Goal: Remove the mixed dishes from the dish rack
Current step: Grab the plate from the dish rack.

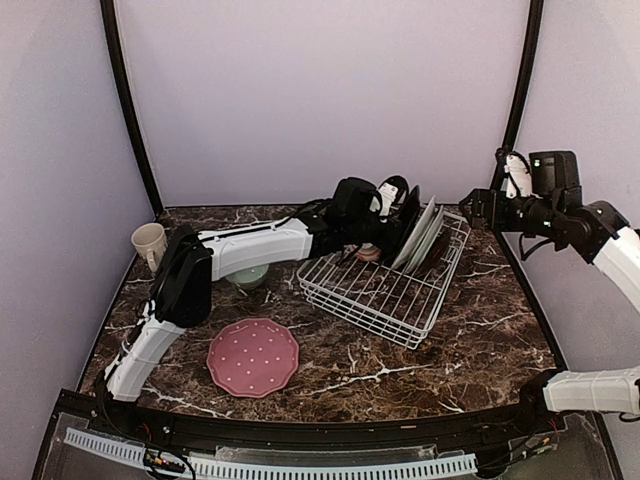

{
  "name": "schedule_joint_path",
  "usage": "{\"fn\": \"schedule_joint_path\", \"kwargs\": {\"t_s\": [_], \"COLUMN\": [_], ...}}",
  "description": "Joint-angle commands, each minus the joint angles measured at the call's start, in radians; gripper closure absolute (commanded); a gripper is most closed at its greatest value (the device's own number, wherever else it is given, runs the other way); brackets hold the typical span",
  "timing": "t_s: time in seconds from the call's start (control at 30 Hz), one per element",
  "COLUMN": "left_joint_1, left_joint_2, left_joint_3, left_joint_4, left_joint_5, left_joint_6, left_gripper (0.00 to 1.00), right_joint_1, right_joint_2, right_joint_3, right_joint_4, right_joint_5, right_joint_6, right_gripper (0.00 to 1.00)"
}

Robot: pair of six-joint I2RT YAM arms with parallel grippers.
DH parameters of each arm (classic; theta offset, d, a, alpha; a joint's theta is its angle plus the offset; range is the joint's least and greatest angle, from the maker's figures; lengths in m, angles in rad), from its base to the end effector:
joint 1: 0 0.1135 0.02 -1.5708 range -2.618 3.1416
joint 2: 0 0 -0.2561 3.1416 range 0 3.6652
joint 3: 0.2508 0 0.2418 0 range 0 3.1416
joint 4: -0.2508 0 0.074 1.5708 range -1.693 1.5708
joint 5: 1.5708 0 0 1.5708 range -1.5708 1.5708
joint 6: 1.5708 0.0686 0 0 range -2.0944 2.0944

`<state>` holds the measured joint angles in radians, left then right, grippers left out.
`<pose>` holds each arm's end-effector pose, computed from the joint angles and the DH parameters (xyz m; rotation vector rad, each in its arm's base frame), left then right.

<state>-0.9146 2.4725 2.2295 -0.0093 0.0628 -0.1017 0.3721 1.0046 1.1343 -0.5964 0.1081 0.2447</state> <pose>0.3630 -0.4785 0.2387 0.7903 1.7196 -0.7653 0.2208 0.0782 0.3555 -0.0621 2.0448 0.2769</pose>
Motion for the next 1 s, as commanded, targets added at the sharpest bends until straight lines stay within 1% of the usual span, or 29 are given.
{"fn": "schedule_joint_path", "kwargs": {"t_s": [0.0, 0.33, 0.6, 0.97], "left_joint_1": [-0.006, -0.009, -0.021, -0.031], "left_joint_2": [-0.068, -0.178, -0.254, -0.347], "left_joint_3": [0.054, 0.065, 0.067, 0.07], "left_joint_4": [-0.004, -0.05, -0.106, -0.247], "left_joint_5": [0.01, 0.0, -0.015, -0.051], "left_joint_6": [0.008, -0.048, -0.051, -0.068], "left_gripper": [0.99, 0.99, 0.99, 0.99], "right_joint_1": [-0.006, -0.006, -0.006, -0.006], "right_joint_2": [-0.022, -0.034, -0.029, 0.002], "right_joint_3": [-0.016, -0.022, -0.035, -0.035], "right_joint_4": [0.028, 0.029, 0.036, 0.042], "right_joint_5": [-0.001, -0.01, -0.024, -0.059], "right_joint_6": [0.014, 0.034, 0.052, 0.084], "right_gripper": [0.01, 0.01, 0.01, 0.01]}}
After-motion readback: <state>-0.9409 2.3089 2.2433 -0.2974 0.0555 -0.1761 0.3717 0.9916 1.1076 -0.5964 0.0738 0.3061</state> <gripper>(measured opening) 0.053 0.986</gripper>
